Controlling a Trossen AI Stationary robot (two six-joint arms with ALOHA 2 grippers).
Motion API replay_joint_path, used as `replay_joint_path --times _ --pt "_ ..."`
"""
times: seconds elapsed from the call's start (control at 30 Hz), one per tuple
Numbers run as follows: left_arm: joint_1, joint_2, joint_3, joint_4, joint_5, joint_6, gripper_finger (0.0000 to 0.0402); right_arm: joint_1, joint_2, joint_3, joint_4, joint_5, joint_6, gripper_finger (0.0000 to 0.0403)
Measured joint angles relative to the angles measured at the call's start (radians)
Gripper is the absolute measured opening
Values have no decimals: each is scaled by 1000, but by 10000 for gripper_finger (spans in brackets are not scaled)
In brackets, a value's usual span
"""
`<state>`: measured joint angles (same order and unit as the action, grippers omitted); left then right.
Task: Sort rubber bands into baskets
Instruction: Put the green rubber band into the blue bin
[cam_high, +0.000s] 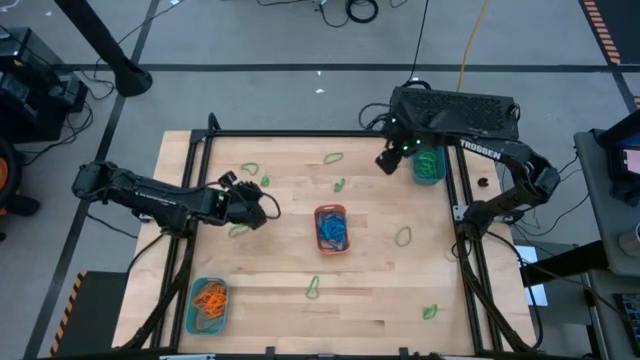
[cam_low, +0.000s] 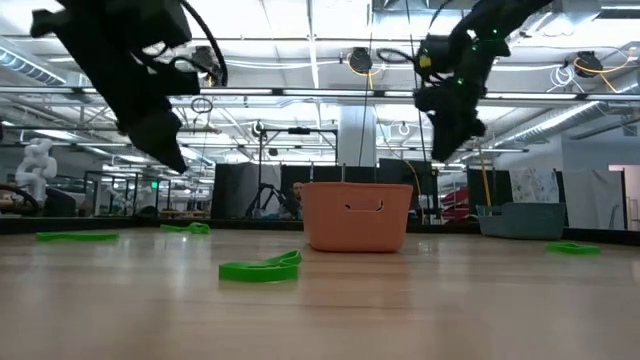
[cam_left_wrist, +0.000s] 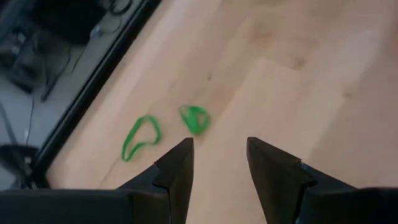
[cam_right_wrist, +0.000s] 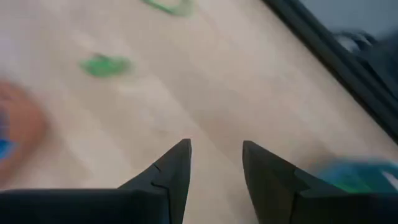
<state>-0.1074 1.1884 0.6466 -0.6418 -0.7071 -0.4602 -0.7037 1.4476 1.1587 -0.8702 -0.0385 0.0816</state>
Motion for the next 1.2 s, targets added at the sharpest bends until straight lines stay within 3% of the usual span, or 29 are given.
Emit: replay_joint_path --times 0.2,0.4,0.53,0.93,1.2 --pt "146 2 -98 143 95 31 157 164 3 0 189 -124 12 137" --pt "349 2 -143 371 169 99 157 283 10 0 385 -123 -36 137" --pt "431 20 -144 408 261 102 157 308 12 0 441 -121 -41 137" --pt "528 264 -144 556 281 134 157 306 12 0 434 -119 -41 137" --pt "556 322 -139 568 308 132 157 306 12 0 408 -119 -42 137"
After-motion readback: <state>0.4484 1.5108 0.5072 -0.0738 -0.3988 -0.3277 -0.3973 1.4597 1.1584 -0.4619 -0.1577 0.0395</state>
